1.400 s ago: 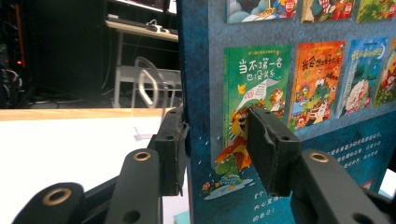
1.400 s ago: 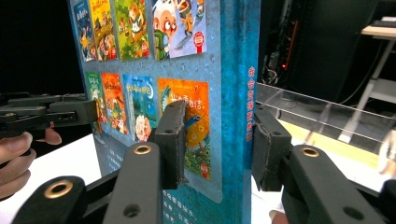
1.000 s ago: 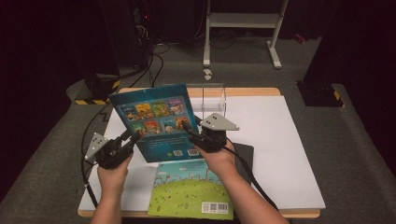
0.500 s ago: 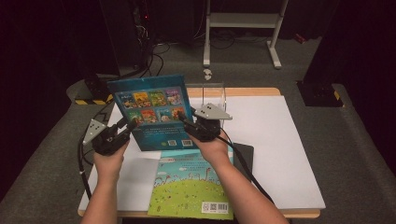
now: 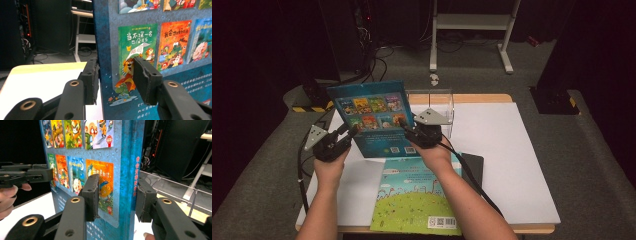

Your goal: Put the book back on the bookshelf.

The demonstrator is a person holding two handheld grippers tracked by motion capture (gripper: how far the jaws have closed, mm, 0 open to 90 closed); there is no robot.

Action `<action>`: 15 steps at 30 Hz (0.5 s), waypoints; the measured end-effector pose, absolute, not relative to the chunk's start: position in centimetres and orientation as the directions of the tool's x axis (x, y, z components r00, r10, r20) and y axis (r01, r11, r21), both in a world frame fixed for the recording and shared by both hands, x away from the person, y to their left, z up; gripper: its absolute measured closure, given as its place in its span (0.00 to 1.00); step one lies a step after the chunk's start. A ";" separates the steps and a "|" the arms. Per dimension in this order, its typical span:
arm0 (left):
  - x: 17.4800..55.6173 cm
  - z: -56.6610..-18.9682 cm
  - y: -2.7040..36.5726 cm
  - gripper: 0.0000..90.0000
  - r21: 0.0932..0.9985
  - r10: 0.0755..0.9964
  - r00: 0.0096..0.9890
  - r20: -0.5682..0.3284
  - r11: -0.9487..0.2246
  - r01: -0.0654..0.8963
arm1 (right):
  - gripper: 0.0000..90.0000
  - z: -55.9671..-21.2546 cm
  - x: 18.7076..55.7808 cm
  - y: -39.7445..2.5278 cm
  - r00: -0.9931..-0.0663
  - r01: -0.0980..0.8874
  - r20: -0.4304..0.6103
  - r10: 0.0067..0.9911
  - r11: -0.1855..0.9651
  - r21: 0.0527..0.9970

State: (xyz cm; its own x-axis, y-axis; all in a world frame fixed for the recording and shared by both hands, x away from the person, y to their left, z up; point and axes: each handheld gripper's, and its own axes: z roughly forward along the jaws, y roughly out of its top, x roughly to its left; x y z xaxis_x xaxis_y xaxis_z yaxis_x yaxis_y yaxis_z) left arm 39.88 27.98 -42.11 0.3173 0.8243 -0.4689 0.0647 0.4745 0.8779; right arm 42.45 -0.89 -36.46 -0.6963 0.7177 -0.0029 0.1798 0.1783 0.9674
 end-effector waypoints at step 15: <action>40.1 -43.2 27.7 0.61 0.887 0.839 0.302 -0.452 0.457 0.060 | 0.65 -37.3 42.4 -0.9 -0.709 0.189 0.015 0.705 0.170 0.967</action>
